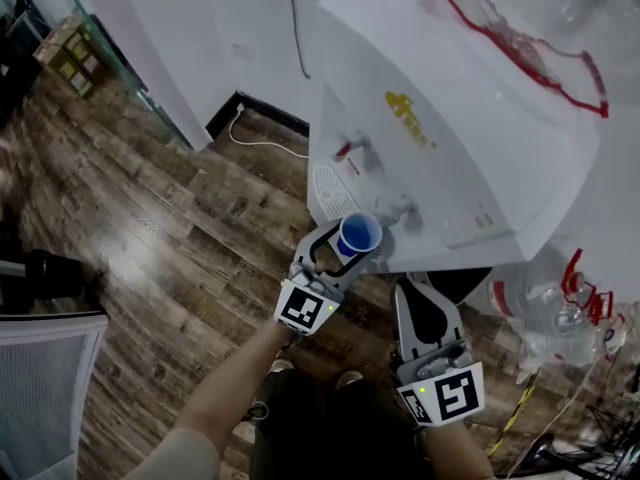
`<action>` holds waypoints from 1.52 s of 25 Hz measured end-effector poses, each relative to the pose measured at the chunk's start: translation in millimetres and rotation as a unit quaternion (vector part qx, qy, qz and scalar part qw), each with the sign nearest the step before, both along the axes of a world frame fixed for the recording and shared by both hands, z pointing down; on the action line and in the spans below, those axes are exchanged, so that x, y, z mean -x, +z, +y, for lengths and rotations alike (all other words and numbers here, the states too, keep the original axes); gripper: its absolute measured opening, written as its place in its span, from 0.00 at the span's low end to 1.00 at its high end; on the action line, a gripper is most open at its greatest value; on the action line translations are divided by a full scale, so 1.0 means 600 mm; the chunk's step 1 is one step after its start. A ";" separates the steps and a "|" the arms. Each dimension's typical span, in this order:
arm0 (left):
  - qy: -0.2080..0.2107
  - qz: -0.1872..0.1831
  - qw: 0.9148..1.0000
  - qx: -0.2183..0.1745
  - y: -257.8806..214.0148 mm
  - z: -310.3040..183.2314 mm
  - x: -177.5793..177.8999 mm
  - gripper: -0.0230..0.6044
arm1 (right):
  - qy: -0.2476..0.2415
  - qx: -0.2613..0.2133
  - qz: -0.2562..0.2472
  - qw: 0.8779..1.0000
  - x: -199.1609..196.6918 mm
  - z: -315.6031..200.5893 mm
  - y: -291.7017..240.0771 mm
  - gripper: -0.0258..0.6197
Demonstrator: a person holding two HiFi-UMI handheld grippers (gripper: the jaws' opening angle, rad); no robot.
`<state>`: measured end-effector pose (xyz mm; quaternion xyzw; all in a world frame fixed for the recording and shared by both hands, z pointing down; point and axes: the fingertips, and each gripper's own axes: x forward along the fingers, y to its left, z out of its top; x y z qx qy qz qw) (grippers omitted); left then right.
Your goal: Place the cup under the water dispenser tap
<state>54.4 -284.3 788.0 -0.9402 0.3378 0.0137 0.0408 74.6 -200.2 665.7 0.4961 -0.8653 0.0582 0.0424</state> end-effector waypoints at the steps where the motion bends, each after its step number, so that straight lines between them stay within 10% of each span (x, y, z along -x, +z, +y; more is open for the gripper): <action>1: 0.002 -0.001 1.000 0.000 0.007 -0.001 -0.003 0.47 | -0.003 -0.002 0.001 1.000 0.000 0.000 0.004 0.05; 13: 0.009 0.003 1.000 -0.020 0.034 0.007 -0.016 0.46 | -0.024 0.002 0.005 1.000 0.010 0.013 0.039 0.05; 23: 0.009 -0.033 0.998 0.052 0.098 0.002 -0.029 0.42 | -0.024 0.026 -0.002 0.999 0.012 0.010 0.062 0.05; 29: 0.027 -0.049 0.993 0.108 0.104 0.027 -0.018 0.68 | -0.022 0.047 0.003 0.999 0.014 0.015 0.040 0.05; 38: -0.012 -0.071 0.985 0.159 -0.041 0.095 0.081 0.58 | -0.025 0.069 0.003 0.997 0.023 0.037 -0.117 0.05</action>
